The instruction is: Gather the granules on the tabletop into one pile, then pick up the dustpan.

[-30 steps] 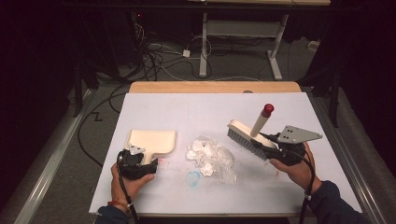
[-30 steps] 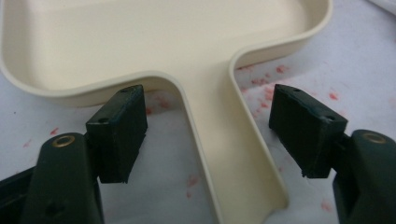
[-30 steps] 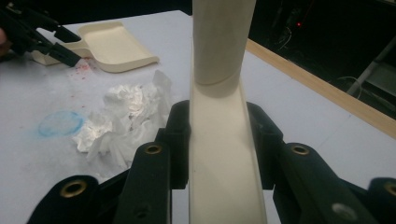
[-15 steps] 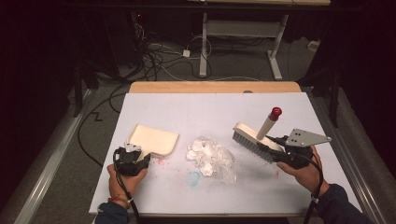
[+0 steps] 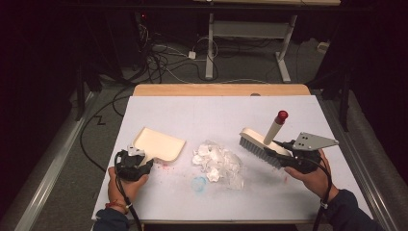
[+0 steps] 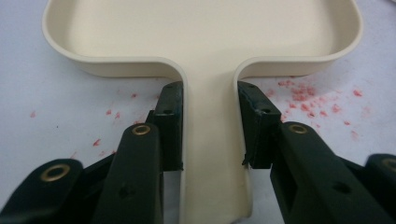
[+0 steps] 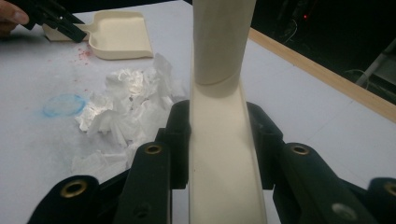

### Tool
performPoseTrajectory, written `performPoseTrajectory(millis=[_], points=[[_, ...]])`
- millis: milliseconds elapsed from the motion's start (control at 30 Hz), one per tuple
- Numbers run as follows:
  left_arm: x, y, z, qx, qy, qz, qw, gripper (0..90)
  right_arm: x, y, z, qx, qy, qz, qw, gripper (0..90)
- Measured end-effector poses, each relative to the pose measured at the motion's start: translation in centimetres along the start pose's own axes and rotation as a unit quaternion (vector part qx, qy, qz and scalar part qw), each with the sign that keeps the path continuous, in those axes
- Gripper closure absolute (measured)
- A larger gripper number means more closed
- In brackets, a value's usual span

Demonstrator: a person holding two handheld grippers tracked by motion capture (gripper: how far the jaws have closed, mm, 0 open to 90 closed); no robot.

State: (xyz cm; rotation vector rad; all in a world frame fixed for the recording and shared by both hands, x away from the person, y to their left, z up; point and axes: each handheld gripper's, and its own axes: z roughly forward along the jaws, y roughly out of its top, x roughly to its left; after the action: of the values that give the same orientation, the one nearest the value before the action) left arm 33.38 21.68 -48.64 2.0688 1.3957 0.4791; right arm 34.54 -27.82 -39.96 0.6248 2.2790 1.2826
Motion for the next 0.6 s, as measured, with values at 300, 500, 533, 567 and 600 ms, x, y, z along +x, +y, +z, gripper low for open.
performPoseTrajectory(millis=[300, 500, 533, 567, 600], points=[[0.0, 0.2, -0.9, 0.017, -0.005, 0.032, 0.9993, 63.2, -0.3, -0.6, 0.1, 0.013, -0.004, 0.004, 0.9999, 68.4], [0.3, 0.0, -1.6, 0.021, -0.007, 0.039, 0.9990, 63.2, -0.4, -0.6, 0.3, 0.017, -0.006, 0.007, 0.9998, 68.4], [0.4, 0.0, -1.9, 0.019, -0.006, 0.038, 0.9991, 63.2, -0.4, -0.6, 0.3, 0.017, -0.005, 0.007, 0.9998, 68.4], [0.5, 0.0, -2.2, 0.018, -0.006, 0.039, 0.9991, 63.3, -0.3, -0.6, 0.4, 0.018, -0.004, 0.005, 0.9998, 68.3], [0.5, 0.0, -2.6, 0.019, -0.008, 0.041, 0.9989, 63.3, -0.3, -0.6, 0.4, 0.020, -0.003, 0.005, 0.9998, 68.4]])
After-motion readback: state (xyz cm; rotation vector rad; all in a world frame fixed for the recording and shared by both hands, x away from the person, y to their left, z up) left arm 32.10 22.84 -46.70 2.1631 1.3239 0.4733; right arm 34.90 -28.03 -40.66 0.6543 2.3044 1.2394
